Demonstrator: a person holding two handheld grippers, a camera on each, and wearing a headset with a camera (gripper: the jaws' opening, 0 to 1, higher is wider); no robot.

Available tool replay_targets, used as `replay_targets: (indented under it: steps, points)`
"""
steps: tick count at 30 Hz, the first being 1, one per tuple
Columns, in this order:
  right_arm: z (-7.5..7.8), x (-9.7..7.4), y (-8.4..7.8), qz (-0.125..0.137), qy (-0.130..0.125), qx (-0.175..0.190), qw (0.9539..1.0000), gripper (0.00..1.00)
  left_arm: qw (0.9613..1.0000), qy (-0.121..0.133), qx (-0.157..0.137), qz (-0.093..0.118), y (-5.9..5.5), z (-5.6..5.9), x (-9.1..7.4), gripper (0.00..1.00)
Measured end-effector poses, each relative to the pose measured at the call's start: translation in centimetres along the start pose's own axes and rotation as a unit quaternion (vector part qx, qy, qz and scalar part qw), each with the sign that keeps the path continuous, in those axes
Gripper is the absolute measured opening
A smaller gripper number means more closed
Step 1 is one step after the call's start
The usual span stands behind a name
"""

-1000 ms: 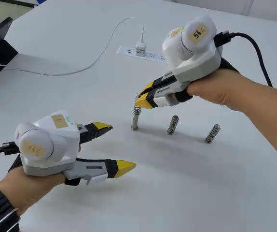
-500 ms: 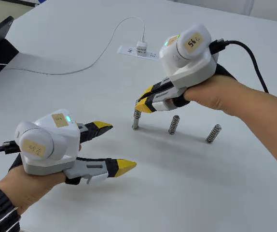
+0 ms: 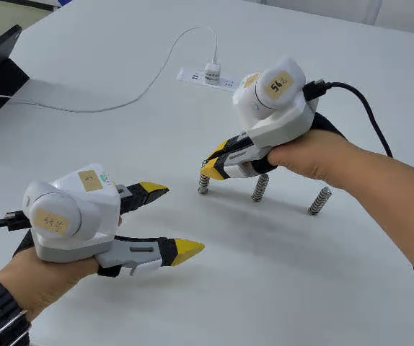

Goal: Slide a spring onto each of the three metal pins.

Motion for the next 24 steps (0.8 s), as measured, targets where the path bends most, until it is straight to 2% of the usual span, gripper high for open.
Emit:
replay_targets:
  steps: [15,24]
  points:
    - [-0.27,0.55,-0.96,-0.009,-0.006,0.013,0.9999,0.12,1.0000,0.000,0.003,-0.002,0.11,-0.04,-0.11,0.64]
    - [-0.36,0.51,-0.94,-0.007,-0.009,0.011,0.9999,0.13,1.0000,0.002,0.004,-0.001,0.26,-0.13,-0.19,0.64]
Point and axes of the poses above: the centre of the closed fingertips' face, and the gripper's own axes: x roughly forward along the fingers, z roughly to its right, y roughly out of its top, the point moved 7 cm from there along -x, roughly backward along the fingers, and after that the axes turned 13 degrees about x, right-handed, at the moved point
